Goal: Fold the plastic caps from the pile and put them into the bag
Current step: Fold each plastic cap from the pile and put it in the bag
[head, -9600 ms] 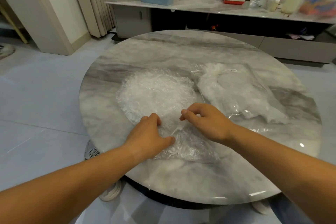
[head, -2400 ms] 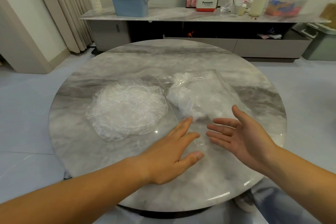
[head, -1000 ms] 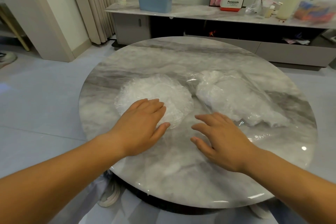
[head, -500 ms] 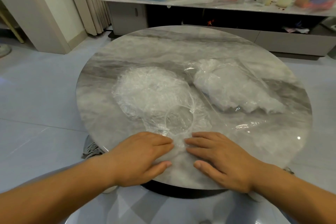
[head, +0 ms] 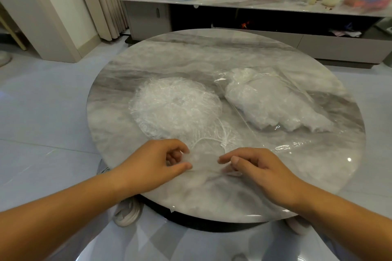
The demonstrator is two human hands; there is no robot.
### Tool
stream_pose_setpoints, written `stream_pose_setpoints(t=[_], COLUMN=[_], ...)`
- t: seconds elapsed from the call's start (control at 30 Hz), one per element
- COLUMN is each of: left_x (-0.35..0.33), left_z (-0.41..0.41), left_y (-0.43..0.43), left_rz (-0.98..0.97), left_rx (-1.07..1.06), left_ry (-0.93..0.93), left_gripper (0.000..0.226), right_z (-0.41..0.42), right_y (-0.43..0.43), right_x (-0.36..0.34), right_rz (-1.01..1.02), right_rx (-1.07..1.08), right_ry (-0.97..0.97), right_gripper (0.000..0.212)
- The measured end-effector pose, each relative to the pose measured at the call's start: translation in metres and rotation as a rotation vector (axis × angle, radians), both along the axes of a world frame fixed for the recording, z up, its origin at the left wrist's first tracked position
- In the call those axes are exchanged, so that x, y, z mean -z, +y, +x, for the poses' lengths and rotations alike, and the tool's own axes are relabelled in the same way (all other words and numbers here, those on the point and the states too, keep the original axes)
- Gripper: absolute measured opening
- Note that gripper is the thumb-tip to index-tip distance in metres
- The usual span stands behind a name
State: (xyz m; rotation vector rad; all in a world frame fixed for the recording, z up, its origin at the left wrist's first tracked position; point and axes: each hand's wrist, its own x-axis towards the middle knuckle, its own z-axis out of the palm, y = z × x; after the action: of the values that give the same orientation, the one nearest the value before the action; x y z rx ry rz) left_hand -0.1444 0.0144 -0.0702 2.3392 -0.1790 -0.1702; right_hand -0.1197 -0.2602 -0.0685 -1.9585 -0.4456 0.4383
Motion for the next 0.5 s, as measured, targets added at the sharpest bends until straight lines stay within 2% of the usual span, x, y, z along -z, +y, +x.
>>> stream_pose_setpoints(t=[0.07,0.13,0.23,0.3,0.4,0.5], left_x=[-0.004,-0.004,0.003,0.008,0.013,0.019], left_z=[0.003,0.008,0.016,0.019,0.021,0.022], left_y=[-0.004,-0.005,-0.005,-0.007,-0.011,-0.014], left_rz=[-0.098,-0.108,-0.027,0.045,0.132,0.161], left_rx=[-0.052,-0.1,-0.197,-0.225,-0.235,-0.27], left_ry=[0.084,0.121,0.081,0.052,0.01,-0.009], left_gripper=[0.012,0.008,0.012,0.017,0.027,0.038], right_z=[0.002,0.005,0.005,0.002,-0.003,-0.005], right_y=[0.002,0.002,0.005,0.008,0.013,0.015], right_x=[-0.001,0.003,0.011,0.013,0.012,0.014], right_rz=[-0.043,-0.262,-0.576,-0.638,-0.647,-0.68], right_rx=[0.041,-0.03,-0.191,-0.198,-0.256,-0.348], right_ry=[0.004,-0.209,-0.483,-0.613,-0.797,-0.789], right_gripper=[0.022,0.027,0.053,0.055,0.046,0.048])
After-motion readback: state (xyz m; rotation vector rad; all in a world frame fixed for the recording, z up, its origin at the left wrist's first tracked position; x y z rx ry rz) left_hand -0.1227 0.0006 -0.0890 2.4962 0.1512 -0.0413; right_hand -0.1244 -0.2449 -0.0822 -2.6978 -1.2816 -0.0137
